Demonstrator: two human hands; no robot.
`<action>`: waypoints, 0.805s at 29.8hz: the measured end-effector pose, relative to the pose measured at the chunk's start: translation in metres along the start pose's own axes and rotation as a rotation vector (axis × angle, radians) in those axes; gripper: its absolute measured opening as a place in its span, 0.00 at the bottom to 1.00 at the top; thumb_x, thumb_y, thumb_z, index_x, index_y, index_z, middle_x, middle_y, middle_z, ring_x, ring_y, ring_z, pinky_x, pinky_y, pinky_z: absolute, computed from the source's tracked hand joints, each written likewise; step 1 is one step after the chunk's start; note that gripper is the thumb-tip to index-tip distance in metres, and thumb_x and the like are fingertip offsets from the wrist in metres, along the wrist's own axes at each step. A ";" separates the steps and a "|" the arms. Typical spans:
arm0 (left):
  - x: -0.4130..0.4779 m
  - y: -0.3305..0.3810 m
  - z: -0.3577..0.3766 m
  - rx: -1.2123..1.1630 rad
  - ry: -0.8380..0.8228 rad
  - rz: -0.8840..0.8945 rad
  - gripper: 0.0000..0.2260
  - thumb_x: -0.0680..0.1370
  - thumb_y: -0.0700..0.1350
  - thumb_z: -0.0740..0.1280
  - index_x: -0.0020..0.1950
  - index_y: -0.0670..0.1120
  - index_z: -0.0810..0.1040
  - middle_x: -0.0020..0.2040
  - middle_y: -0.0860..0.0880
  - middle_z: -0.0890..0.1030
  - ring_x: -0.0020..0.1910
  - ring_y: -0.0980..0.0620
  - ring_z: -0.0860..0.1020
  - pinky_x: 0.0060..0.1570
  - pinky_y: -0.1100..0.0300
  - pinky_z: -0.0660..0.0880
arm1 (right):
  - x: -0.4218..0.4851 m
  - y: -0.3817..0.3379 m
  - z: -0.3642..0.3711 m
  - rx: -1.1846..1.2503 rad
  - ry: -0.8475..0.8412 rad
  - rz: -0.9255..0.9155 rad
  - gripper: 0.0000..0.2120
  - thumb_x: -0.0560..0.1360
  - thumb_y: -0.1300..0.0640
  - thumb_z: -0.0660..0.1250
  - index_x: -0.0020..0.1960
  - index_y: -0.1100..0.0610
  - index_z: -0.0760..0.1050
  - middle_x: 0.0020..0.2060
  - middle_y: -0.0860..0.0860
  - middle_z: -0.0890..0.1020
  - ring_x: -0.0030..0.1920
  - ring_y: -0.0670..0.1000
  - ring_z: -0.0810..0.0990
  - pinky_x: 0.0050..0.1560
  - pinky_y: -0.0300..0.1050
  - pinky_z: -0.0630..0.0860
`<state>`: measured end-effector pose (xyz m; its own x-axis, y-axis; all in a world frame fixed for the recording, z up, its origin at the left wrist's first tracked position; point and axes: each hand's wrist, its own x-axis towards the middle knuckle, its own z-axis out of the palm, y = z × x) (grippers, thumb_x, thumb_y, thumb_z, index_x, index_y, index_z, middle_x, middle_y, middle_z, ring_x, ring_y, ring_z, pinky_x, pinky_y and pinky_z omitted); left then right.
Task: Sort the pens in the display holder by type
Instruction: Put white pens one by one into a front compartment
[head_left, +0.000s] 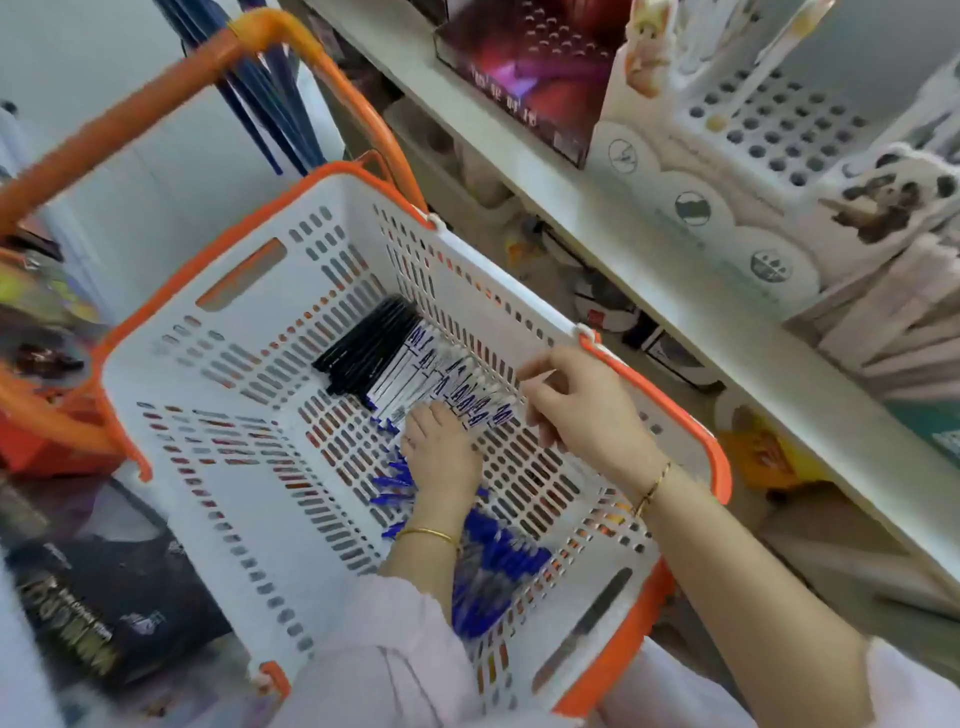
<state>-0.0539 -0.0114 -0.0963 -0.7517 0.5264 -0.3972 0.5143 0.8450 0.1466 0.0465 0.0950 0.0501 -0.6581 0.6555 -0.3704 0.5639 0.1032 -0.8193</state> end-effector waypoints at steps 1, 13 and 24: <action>0.005 -0.004 0.005 0.039 0.011 0.013 0.39 0.72 0.53 0.72 0.73 0.38 0.55 0.72 0.41 0.60 0.73 0.42 0.58 0.70 0.48 0.60 | 0.002 0.004 0.004 0.005 -0.001 0.017 0.06 0.78 0.61 0.60 0.52 0.56 0.75 0.34 0.55 0.82 0.26 0.49 0.77 0.24 0.35 0.70; 0.032 -0.012 0.018 0.069 0.063 0.156 0.38 0.65 0.55 0.77 0.67 0.42 0.63 0.65 0.42 0.67 0.65 0.43 0.65 0.63 0.51 0.65 | 0.012 0.021 0.015 0.103 0.056 0.094 0.05 0.78 0.61 0.62 0.51 0.55 0.75 0.34 0.55 0.81 0.26 0.48 0.77 0.24 0.34 0.70; 0.034 0.000 0.027 0.100 -0.002 0.186 0.26 0.71 0.44 0.71 0.64 0.38 0.66 0.63 0.40 0.70 0.62 0.42 0.69 0.59 0.52 0.68 | 0.014 0.022 0.015 0.099 0.077 0.086 0.05 0.78 0.61 0.62 0.51 0.53 0.75 0.34 0.54 0.81 0.25 0.46 0.76 0.23 0.32 0.69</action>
<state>-0.0685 0.0043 -0.1339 -0.6393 0.6721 -0.3736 0.6826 0.7197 0.1267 0.0420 0.0949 0.0202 -0.5672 0.7145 -0.4096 0.5620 -0.0279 -0.8267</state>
